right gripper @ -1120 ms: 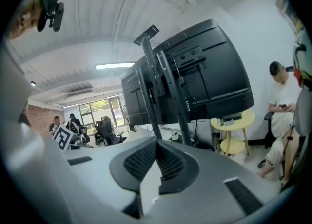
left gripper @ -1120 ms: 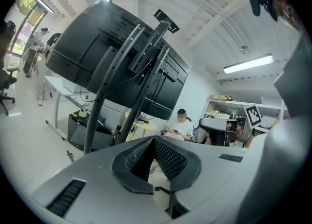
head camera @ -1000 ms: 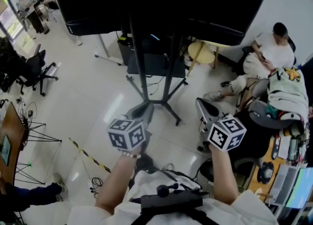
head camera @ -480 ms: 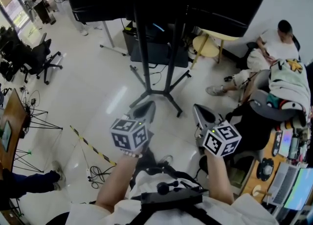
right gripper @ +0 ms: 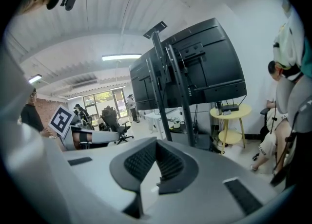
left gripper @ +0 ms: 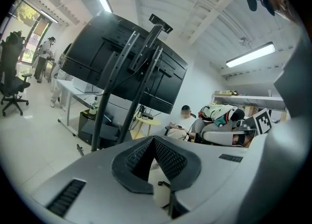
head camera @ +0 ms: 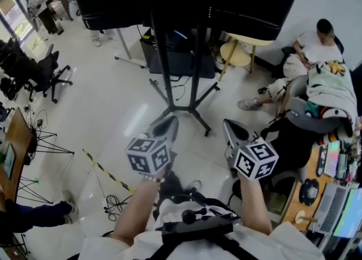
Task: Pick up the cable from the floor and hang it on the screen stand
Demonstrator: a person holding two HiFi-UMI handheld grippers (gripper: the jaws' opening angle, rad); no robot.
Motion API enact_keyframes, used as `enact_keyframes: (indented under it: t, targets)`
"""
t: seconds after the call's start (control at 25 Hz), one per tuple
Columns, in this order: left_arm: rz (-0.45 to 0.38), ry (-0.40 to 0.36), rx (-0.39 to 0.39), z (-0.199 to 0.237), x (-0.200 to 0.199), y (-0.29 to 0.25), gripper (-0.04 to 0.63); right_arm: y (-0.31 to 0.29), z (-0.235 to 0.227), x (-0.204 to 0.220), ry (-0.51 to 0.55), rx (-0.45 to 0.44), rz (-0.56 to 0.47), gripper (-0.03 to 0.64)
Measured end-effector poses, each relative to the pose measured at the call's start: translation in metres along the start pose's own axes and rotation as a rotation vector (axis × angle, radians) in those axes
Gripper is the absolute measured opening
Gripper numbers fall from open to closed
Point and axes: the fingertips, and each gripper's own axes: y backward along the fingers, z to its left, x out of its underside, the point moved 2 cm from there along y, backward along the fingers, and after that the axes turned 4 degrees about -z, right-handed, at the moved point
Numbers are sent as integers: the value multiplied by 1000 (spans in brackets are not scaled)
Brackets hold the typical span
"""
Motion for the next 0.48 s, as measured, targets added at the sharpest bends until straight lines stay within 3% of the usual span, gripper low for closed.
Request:
enact_keyframes:
  t: [0.48]
  targets:
    - [0, -15, 4, -9, -2, -5, 0, 1, -4, -3, -8, -4, -16, 8]
